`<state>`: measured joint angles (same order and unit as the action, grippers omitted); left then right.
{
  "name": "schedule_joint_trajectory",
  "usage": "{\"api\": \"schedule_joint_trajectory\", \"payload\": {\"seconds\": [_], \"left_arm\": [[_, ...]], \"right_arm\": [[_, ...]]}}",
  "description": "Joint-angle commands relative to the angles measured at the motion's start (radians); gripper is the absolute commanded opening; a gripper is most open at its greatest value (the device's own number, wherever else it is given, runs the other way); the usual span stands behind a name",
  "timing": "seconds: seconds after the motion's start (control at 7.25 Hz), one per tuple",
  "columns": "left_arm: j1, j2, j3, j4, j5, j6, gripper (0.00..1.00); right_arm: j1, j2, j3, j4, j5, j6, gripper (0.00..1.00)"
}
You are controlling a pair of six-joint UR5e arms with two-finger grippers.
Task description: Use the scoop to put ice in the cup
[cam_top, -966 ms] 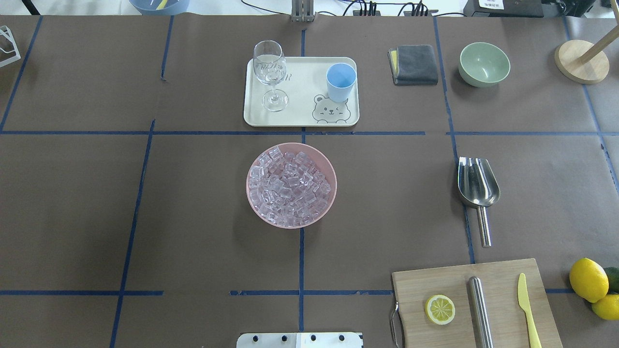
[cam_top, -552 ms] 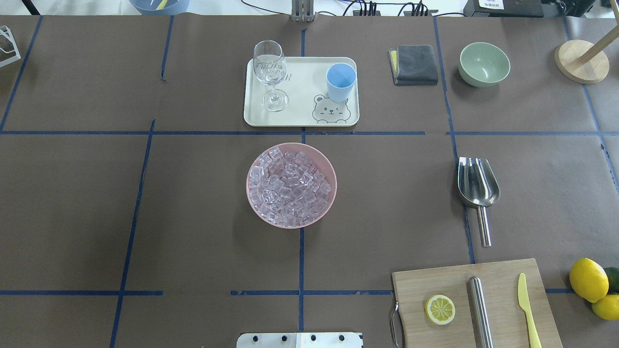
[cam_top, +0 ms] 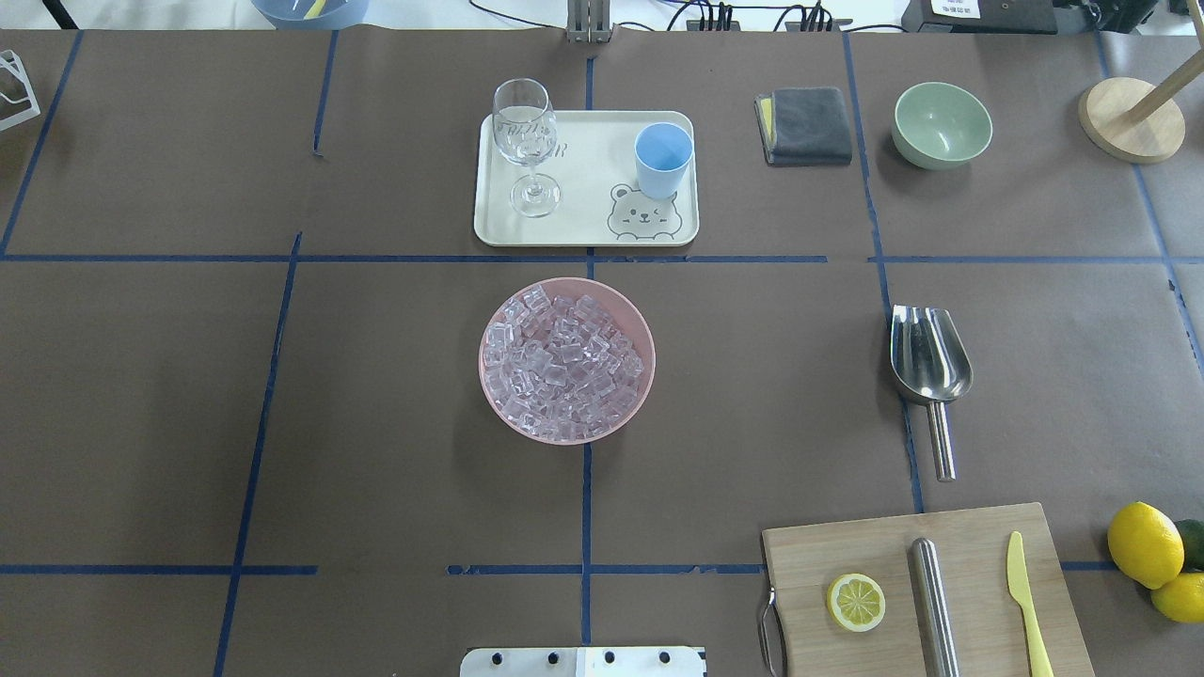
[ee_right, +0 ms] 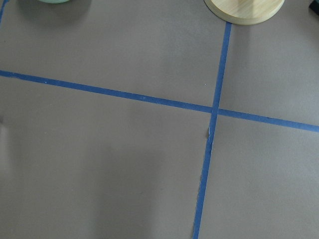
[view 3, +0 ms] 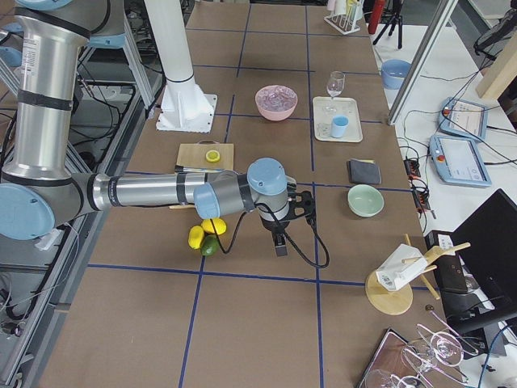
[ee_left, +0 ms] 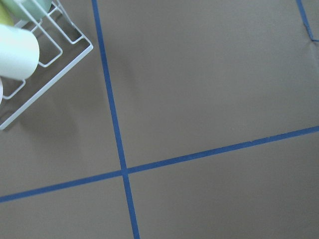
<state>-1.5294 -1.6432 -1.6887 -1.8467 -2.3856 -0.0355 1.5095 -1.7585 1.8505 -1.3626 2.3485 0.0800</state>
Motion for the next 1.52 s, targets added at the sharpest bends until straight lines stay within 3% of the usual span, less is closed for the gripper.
{"api": "schedule_joint_trajectory", "payload": {"seconds": [0.0, 0.41, 0.83, 1.1, 1.38], "left_arm": [[0.026, -0.012, 0.017, -0.107, -0.044, -0.085, 1.00], [0.050, 0.002, 0.049, -0.367, -0.050, -0.084, 1.00], [0.301, -0.030, 0.050, -0.685, -0.037, -0.087, 1.00], [0.426, -0.066, 0.046, -0.742, -0.030, -0.104, 1.00], [0.567, -0.148, 0.053, -0.760, 0.099, -0.176, 1.00]], "right_arm": [[-0.002, 0.004, 0.001, 0.003, -0.002, 0.003, 1.00], [-0.047, 0.059, 0.004, 0.003, -0.011, 0.049, 1.00], [-0.132, 0.129, 0.001, 0.003, -0.031, 0.148, 1.00], [-0.158, 0.165, 0.001, 0.003, -0.031, 0.205, 1.00], [-0.189, 0.171, 0.013, 0.005, -0.028, 0.256, 1.00]]}}
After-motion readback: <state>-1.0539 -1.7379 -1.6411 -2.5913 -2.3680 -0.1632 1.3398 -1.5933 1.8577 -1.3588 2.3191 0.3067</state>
